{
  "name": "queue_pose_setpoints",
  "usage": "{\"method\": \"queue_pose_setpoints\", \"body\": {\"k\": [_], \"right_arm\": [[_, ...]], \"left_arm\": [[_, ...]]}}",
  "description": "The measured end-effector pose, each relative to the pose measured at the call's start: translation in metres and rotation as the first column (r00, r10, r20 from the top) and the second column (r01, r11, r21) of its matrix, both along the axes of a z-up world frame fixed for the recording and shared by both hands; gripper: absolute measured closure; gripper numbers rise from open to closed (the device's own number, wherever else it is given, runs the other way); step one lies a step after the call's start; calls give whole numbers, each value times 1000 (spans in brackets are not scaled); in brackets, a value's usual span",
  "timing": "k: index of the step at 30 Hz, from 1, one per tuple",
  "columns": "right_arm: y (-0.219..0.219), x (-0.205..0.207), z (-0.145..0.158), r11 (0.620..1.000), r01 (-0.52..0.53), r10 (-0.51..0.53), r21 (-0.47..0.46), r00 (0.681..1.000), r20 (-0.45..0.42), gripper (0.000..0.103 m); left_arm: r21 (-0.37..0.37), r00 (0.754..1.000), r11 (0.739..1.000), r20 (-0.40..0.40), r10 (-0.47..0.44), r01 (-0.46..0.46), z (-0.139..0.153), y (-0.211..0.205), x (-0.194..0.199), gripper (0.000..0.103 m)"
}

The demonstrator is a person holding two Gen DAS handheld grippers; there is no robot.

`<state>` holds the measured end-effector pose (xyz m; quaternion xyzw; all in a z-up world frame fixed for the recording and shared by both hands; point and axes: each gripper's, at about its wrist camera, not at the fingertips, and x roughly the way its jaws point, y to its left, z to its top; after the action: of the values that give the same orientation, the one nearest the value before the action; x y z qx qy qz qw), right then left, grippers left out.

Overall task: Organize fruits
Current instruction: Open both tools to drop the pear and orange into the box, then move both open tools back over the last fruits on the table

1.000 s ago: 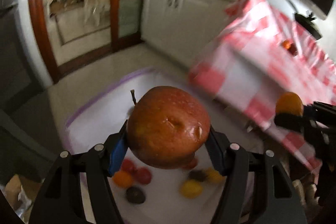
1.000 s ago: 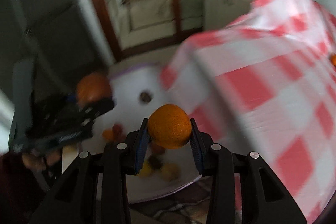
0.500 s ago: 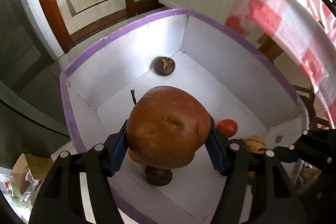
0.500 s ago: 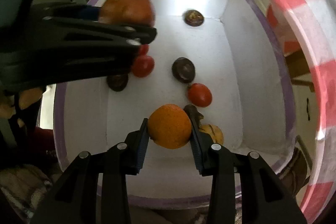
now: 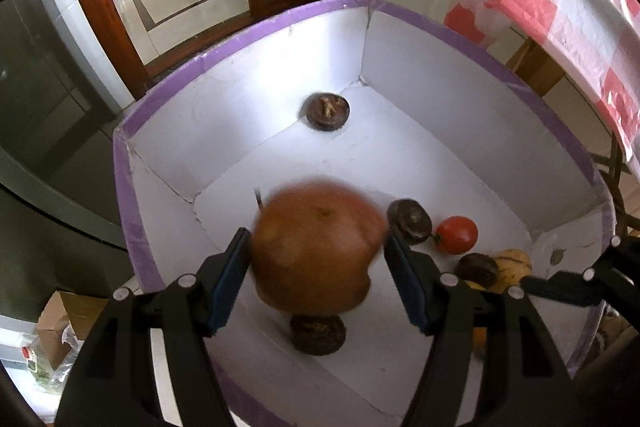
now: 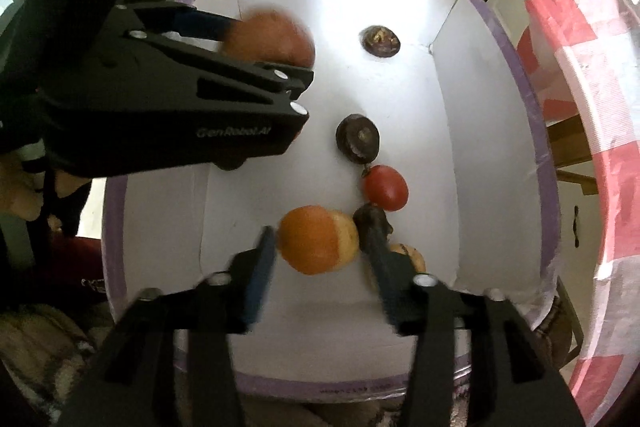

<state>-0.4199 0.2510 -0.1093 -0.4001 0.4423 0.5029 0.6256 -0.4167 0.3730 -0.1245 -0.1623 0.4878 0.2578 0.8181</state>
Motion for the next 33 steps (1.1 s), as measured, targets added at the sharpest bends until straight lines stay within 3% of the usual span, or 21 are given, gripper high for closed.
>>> {"method": "queue_pose_setpoints", "body": {"k": [1, 7, 18, 22, 27, 30, 33], "right_arm": [[0, 1, 1, 1000, -1, 1, 5, 1000, 1, 45], [-2, 1, 10, 999, 0, -1, 33, 1000, 28, 44], [-19, 12, 58, 978, 62, -68, 197, 997, 23, 38], [-42, 28, 104, 930, 116, -131, 349, 991, 20, 33], [-89, 66, 162, 827, 216, -274, 519, 961, 38, 23], [-129, 98, 187, 764, 276, -416, 583, 902, 118, 19], [-174, 134, 196, 698, 371, -549, 612, 827, 125, 16]], "left_arm": [[25, 1000, 1000, 7, 12, -12, 3, 0, 0, 22], [117, 999, 992, 36, 36, -40, 23, 3, 0, 13], [243, 995, 969, 99, 26, -50, 79, -1, 14, 7], [337, 986, 939, 167, 7, -63, 118, -7, 27, 2], [343, 948, 939, 307, -82, -29, 177, -23, 59, 2], [348, 926, 936, 335, -176, 52, 198, -51, 99, 2], [321, 894, 932, 349, -282, 168, 208, -86, 146, 2]]}}
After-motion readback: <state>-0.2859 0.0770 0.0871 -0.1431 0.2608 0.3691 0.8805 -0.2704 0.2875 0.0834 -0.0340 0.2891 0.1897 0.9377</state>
